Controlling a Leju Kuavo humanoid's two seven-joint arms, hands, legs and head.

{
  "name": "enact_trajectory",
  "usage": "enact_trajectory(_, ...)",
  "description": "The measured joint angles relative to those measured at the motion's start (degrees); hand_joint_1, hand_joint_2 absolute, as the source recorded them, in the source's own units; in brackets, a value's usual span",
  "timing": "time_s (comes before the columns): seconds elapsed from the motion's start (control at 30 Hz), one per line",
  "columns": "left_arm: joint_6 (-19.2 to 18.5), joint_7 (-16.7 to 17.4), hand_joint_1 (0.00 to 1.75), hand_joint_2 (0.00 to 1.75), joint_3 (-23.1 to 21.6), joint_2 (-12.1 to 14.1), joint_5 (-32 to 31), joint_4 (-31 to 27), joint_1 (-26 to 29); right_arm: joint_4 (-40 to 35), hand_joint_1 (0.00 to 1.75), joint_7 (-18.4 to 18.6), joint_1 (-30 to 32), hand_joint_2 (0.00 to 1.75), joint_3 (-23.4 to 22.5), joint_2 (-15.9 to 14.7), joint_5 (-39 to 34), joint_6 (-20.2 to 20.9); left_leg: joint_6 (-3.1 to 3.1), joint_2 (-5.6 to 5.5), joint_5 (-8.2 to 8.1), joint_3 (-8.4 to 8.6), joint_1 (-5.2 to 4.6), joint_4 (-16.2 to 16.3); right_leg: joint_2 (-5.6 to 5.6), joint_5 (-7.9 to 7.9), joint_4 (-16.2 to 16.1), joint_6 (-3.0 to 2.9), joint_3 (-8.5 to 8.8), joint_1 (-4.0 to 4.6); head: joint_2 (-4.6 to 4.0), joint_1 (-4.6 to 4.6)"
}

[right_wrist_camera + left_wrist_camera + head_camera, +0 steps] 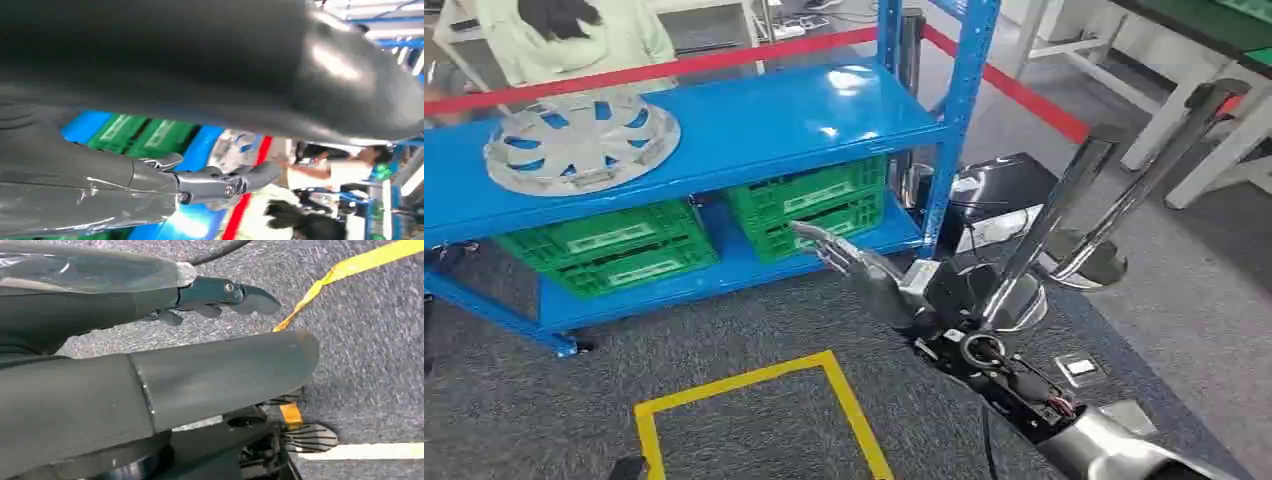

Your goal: Take the parts from the cabinet and place them on the table.

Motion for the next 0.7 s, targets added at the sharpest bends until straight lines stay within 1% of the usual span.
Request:
enact_trajectory(0.03,0.0,0.0,0.00,0.00,0.0,0.0,0.0,0.0,0.0,0.0,0.00,0.0,0.1,0.00,-0.1,-0.1,0.0,-0.1,-0.34,0.05,-0.19,0.22,0.01,-0.2,0.15,-0.22,-0.1,-0.35,-0.01,0.11,0.00,-0.07)
enact_trajectory(0.07,0.0,0.0,0.00,0.00,0.0,0.2,0.0,0.0,0.0,-0.1,0.00,0.0,0.1,0.00,-0.2,-0.1,0.0,-0.2,-0.71,0.12,-0.71,0.36,0.05,-0.1,0.21,-0.25,-0.5,-0.64,0.63,-0.33,0.00,-0.05)
enact_trajectory(0.1,0.0,0.0,0.00,0.00,0.0,0.2,0.0,0.0,0.0,-0.2,0.00,0.0,0.1,0.00,-0.2,0.0,0.0,-0.3,-1.06,0.15,-1.29,0.06,0.24,1.5,0.23,-0.42,-0.7,-0.89,1.02,-0.30,0.00,-0.09)
enact_trajectory(0.13,0.0,0.0,0.00,0.00,0.0,0.2,0.0,0.0,-0.1,-0.2,0.00,0.0,0.0,0.00,-0.3,0.0,0.0,-0.3,-1.37,0.18,-2.86,-2.19,0.33,5.4,0.16,-0.61,-0.8,-1.19,1.34,-0.32,0.00,-0.70)
enact_trajectory(0.17,0.0,0.0,0.00,0.00,0.0,0.2,0.1,0.0,0.0,-0.2,0.00,0.0,0.1,0.00,-0.3,0.0,0.0,-0.4,-1.62,0.16,-4.69,-5.30,0.47,10.6,0.12,-0.84,-0.9,-1.30,1.52,-0.30,0.00,-1.01)
enact_trajectory(0.2,0.0,0.0,0.00,0.00,0.0,0.2,0.3,0.0,0.1,-0.2,0.00,0.0,0.3,0.00,-0.3,0.0,0.0,-0.4,-1.81,0.17,-6.16,-8.88,0.52,16.0,0.10,-1.17,-0.9,-1.36,1.72,-0.30,0.00,-0.99)
enact_trajectory(0.23,0.0,0.0,0.00,0.00,0.0,0.2,0.5,0.0,0.4,-0.2,0.00,0.1,0.6,0.00,-0.3,0.0,0.0,-0.5,-1.94,0.17,-6.60,-11.85,0.61,19.9,0.11,-1.51,-0.9,-1.36,2.01,-0.29,0.00,-1.05)
enact_trajectory(0.27,0.0,0.0,0.00,0.00,0.0,0.2,0.6,0.0,0.7,-0.2,0.00,0.1,0.9,0.00,-0.3,0.0,0.0,-0.6,-1.94,0.17,-5.62,-13.37,0.68,20.7,0.18,-1.86,-0.9,-1.35,2.46,-0.29,0.00,-1.07)
enact_trajectory(0.3,0.0,0.0,0.00,0.00,0.0,0.2,0.7,0.0,0.9,-0.2,0.00,0.1,1.0,0.00,-0.3,0.0,0.0,-0.6,-1.85,0.16,-2.91,-13.25,0.79,18.5,0.33,-2.34,-0.9,-1.31,3.10,-0.30,0.00,-1.21)
enact_trajectory(0.33,0.0,0.0,0.00,0.00,0.0,0.2,0.8,0.0,1.1,-0.2,0.00,0.1,1.1,0.00,-0.3,0.0,0.0,-0.6,-1.68,0.17,0.32,-11.99,0.85,14.1,0.46,-2.75,-0.9,-1.23,3.79,-0.29,0.00,-1.31)
enact_trajectory(0.37,0.1,0.0,0.00,0.00,0.0,0.3,0.9,0.0,1.2,-0.2,0.00,0.1,1.1,0.00,-0.3,0.0,0.0,-0.6,-1.38,0.17,3.73,-10.00,0.83,8.6,0.52,-3.19,-0.9,-1.10,4.47,-0.29,0.00,-1.34)
enact_trajectory(0.4,0.1,-0.1,0.00,0.00,0.0,0.5,0.9,0.0,1.2,-0.2,0.00,0.0,1.1,0.00,-0.3,0.0,0.0,-0.6,-0.98,0.18,6.48,-8.05,0.78,3.3,0.51,-3.62,-1.0,-0.88,4.95,-0.30,0.00,-1.44)
enact_trajectory(0.43,0.1,-0.1,0.00,0.00,0.0,0.6,0.9,0.0,1.1,-0.2,0.00,0.0,1.0,0.00,-0.3,0.0,0.0,-0.6,-0.75,0.06,6.10,-7.13,0.31,1.1,0.53,-4.30,-0.8,-0.47,5.11,0.13,0.00,-1.64)
enact_trajectory(0.47,0.1,-0.1,0.00,0.00,0.0,0.6,0.9,0.0,1.1,-0.2,0.00,0.0,1.0,0.00,-0.3,0.0,0.0,-0.6,-0.56,0.10,5.77,-7.11,0.29,1.1,0.55,-4.62,-1.0,-0.17,5.27,0.00,0.00,-1.45)
enact_trajectory(0.53,0.1,-0.1,0.00,0.00,0.0,0.6,0.9,0.0,1.1,-0.2,0.00,0.0,1.0,0.00,-0.4,0.0,0.0,-0.6,0.02,0.07,5.00,-7.02,-0.07,1.2,0.58,-5.06,-1.4,0.36,5.66,-0.31,0.00,-1.40)
enact_trajectory(0.57,0.1,-0.1,0.00,0.00,0.0,0.6,0.9,0.0,1.1,-0.2,0.00,0.0,1.0,0.00,-0.4,0.0,0.0,-0.6,0.47,0.05,5.25,-6.62,0.32,0.7,0.52,-5.31,-1.5,0.82,6.02,-0.10,0.00,-1.38)
enact_trajectory(0.6,0.1,-0.1,0.00,0.00,0.0,0.5,0.9,0.0,1.2,-0.3,0.00,0.0,1.1,0.00,-0.4,0.0,0.0,-0.6,0.62,0.07,5.27,-5.90,0.54,0.3,0.16,-5.51,-0.3,0.99,5.45,-0.35,0.00,-1.20)
enact_trajectory(0.63,0.1,-0.1,0.00,0.00,0.0,0.5,0.9,0.0,1.2,-0.3,0.00,0.0,0.9,0.00,-0.4,0.0,0.0,-0.6,1.13,0.10,4.86,-5.40,0.54,0.2,0.00,-7.02,2.8,1.09,4.22,-0.17,0.00,-0.96)
enact_trajectory(0.67,0.2,-0.1,0.00,0.00,0.0,0.6,0.9,0.0,1.2,-0.3,0.00,0.0,0.9,0.00,-0.4,0.0,0.0,-0.6,1.36,0.13,4.60,-5.00,0.53,0.2,0.00,-9.22,7.8,1.22,1.64,-0.14,0.00,-0.59)
enact_trajectory(0.7,0.2,-0.1,0.00,0.00,0.0,0.6,0.9,0.0,1.2,-0.3,0.00,0.0,1.1,0.00,-0.5,0.0,0.0,-0.6,1.53,0.18,4.16,-4.60,0.43,0.2,-0.01,-11.11,13.2,1.32,-1.44,-0.17,0.00,-0.44)
